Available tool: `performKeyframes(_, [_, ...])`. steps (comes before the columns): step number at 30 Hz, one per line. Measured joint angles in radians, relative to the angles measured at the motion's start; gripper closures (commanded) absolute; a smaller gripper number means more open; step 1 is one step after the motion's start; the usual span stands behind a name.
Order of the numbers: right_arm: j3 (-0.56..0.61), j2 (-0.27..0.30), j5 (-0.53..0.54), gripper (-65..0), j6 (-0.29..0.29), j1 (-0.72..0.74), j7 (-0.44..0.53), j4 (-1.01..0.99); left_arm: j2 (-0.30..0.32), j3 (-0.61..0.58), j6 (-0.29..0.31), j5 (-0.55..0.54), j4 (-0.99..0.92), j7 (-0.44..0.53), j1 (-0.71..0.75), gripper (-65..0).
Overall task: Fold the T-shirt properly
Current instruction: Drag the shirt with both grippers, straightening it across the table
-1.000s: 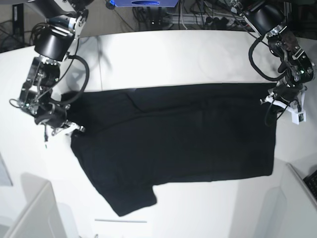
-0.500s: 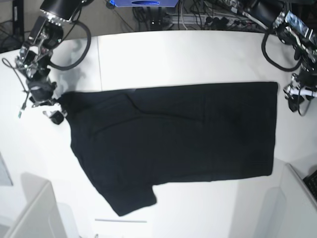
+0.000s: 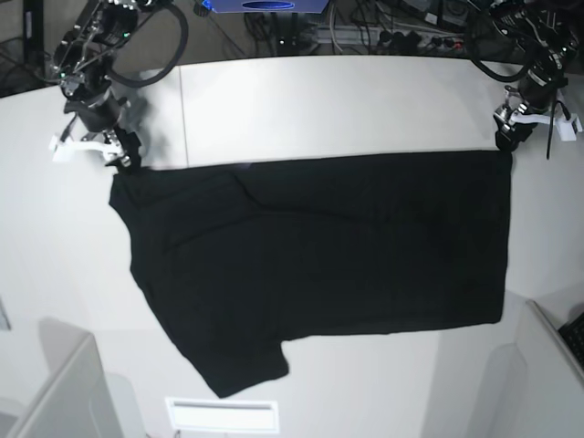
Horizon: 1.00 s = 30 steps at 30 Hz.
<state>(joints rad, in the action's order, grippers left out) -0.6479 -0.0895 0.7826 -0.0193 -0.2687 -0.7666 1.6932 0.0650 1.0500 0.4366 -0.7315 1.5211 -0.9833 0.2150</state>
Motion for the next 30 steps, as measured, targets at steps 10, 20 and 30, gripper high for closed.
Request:
performKeyframes(10, [0.002, 0.062, 0.027, -35.6, 0.012, 0.127, 0.028, -0.194, 0.014, -0.004, 0.008, -0.034, -0.146, 0.039, -0.108, -44.9])
performKeyframes(20, [0.007, 0.076, 0.047, -35.4, 0.028, 0.171, 0.085, -0.273, 0.016, -0.004, 0.016, 0.061, -0.18, 0.051, -0.177, -44.8])
performKeyframes(30, [0.008, 0.089, 0.036, -8.1, 0.033, 0.176, 0.096, -0.313, 0.015, -0.005, 0.008, 0.105, -0.188, 0.045, -0.186, -12.2])
